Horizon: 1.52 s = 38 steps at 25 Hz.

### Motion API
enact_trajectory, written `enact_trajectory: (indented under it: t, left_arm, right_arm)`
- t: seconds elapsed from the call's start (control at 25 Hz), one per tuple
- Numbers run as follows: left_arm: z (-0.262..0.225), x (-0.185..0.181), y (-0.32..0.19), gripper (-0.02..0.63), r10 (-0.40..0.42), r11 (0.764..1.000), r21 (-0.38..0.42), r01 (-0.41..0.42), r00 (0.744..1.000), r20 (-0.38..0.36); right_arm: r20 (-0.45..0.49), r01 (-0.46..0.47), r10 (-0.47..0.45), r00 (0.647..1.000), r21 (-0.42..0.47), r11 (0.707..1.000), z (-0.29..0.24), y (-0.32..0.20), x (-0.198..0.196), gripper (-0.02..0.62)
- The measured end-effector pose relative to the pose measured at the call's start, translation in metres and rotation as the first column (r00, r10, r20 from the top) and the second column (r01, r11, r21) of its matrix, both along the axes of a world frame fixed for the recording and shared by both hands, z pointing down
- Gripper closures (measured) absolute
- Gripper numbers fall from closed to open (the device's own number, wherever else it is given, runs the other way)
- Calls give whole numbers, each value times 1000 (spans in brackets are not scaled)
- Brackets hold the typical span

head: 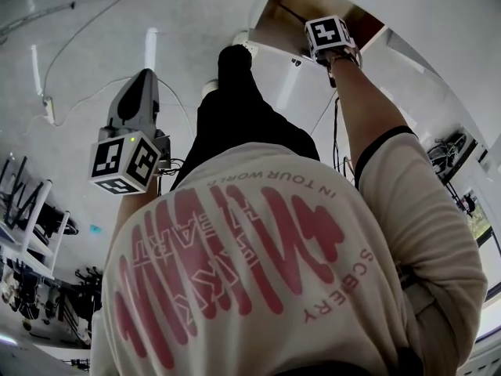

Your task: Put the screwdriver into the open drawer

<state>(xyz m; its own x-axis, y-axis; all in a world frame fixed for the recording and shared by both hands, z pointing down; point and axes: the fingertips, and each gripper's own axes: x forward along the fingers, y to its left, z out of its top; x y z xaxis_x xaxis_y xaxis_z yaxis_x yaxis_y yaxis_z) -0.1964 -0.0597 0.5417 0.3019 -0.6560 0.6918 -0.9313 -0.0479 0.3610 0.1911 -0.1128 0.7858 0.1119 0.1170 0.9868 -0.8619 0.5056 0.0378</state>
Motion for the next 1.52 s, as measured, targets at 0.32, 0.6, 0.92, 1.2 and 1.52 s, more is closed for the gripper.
enact_trajectory:
  t: [0.32,0.6,0.92,1.2,1.52]
  left_arm:
    - [-36,-11,28,603,-2,997,79,2,1000,4]
    - [-77,-4,42,603,31,984,175,-29,999,-8]
    - [-124,-1,54,603,47,958,284,-30,997,-53]
    - [-190,19,52,603,113,915,401,-54,986,-126]
    - [-285,51,51,603,230,816,566,-115,964,-135]
  right_arm:
    - [57,-307,302,952,99,947,-48,18,9,465]
    - [212,-493,458,863,166,854,-105,43,-4,466]
    - [385,-581,471,794,252,774,-181,63,-37,532]
    - [649,-716,434,625,253,651,-275,72,-88,588]
    - [870,-781,166,465,315,539,-431,62,-124,587]
